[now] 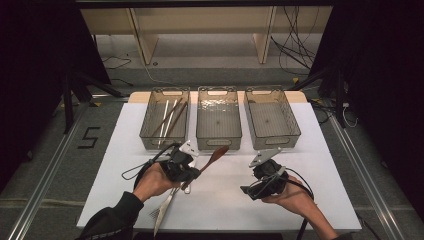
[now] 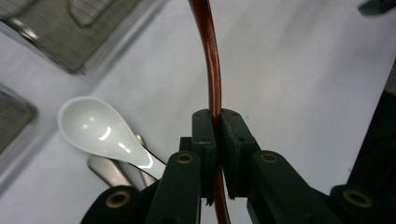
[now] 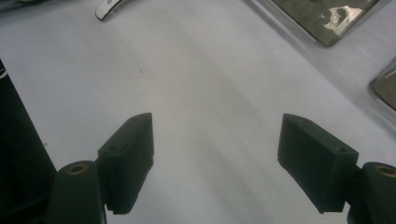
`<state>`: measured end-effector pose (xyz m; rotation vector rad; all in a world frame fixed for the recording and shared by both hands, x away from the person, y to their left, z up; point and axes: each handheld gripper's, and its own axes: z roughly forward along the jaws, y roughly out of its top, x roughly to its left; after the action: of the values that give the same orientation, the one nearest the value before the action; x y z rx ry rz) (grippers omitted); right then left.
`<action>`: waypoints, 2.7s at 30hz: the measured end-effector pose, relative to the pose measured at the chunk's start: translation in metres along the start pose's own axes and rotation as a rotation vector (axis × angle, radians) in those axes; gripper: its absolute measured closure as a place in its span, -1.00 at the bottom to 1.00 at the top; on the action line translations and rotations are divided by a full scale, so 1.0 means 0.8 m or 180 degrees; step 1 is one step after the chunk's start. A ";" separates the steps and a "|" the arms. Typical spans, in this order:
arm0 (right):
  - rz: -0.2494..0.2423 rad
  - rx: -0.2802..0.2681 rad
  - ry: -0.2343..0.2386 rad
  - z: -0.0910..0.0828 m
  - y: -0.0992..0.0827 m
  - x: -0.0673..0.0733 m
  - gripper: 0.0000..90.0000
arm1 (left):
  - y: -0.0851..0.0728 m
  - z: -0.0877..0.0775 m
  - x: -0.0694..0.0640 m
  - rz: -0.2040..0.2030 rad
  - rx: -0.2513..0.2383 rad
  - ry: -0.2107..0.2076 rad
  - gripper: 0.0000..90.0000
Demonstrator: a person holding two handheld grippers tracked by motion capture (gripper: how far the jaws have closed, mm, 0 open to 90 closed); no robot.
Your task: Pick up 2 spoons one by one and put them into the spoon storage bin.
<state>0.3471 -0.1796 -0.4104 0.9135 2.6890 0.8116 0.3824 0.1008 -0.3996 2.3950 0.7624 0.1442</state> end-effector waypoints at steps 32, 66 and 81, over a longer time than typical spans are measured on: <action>0.0009 -0.0033 0.0002 -0.001 0.000 -0.001 -0.38 | 0.106 -0.013 0.074 -0.0254 -0.0447 0.0364 0.87; -0.0020 -0.0035 0.0027 0.000 -0.001 -0.002 -0.38 | 0.142 0.049 0.130 -0.0621 -0.0402 0.0563 0.86; -0.0013 -0.0021 0.0043 -0.001 -0.001 -0.002 -0.38 | 0.138 0.056 0.127 -0.0798 -0.0276 0.0459 0.22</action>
<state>0.3474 -0.1814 -0.4099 0.9040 2.6972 0.8283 0.5329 0.0624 -0.3790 2.2034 1.0933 0.2434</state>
